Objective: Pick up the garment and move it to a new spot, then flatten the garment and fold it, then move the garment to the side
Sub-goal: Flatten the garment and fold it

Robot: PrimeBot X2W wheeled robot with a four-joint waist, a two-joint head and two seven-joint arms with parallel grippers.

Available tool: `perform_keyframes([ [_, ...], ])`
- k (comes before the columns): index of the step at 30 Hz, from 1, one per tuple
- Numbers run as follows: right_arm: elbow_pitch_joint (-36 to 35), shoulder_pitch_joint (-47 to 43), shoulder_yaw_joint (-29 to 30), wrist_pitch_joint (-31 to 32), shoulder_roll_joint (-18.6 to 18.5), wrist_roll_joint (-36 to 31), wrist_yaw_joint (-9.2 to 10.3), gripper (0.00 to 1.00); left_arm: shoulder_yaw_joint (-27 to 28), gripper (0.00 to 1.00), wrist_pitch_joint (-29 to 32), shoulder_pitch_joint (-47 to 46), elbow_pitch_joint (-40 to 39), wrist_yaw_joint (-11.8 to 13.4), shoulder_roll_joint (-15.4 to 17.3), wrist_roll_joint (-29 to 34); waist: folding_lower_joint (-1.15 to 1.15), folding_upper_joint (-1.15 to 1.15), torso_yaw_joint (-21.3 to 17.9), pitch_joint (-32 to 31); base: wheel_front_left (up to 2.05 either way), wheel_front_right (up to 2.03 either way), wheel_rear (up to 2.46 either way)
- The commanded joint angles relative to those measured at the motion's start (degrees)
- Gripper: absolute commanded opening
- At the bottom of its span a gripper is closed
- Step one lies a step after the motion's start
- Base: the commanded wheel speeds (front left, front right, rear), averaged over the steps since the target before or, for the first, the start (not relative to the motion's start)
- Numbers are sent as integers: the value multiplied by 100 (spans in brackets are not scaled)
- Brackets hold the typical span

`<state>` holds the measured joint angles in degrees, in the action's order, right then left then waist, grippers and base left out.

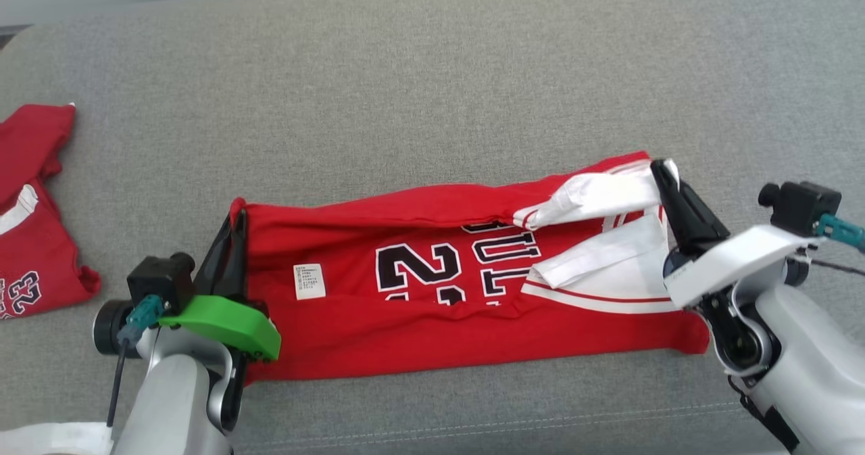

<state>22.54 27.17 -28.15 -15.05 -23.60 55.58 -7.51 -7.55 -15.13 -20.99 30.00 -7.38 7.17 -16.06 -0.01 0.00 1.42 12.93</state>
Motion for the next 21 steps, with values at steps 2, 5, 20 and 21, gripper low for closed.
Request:
perform_keyframes([
  [2,-52,-196,-62,-18,-63,99,4,0,30,0,0,160,-31,-7,-9,-16,1,0,-10,-111,0,0,0],
  [5,-65,-345,-180,-18,-160,174,4,0,59,0,-1,295,-38,-7,-32,-36,1,0,-20,-166,0,0,0],
  [20,-132,-621,-446,-18,-272,407,4,0,183,0,-1,652,50,-8,-197,-24,1,0,-75,-353,0,0,0],
  [21,-120,-640,-458,-18,-277,410,4,0,183,0,-1,667,66,-8,-205,-24,1,0,-74,-371,0,0,0],
])
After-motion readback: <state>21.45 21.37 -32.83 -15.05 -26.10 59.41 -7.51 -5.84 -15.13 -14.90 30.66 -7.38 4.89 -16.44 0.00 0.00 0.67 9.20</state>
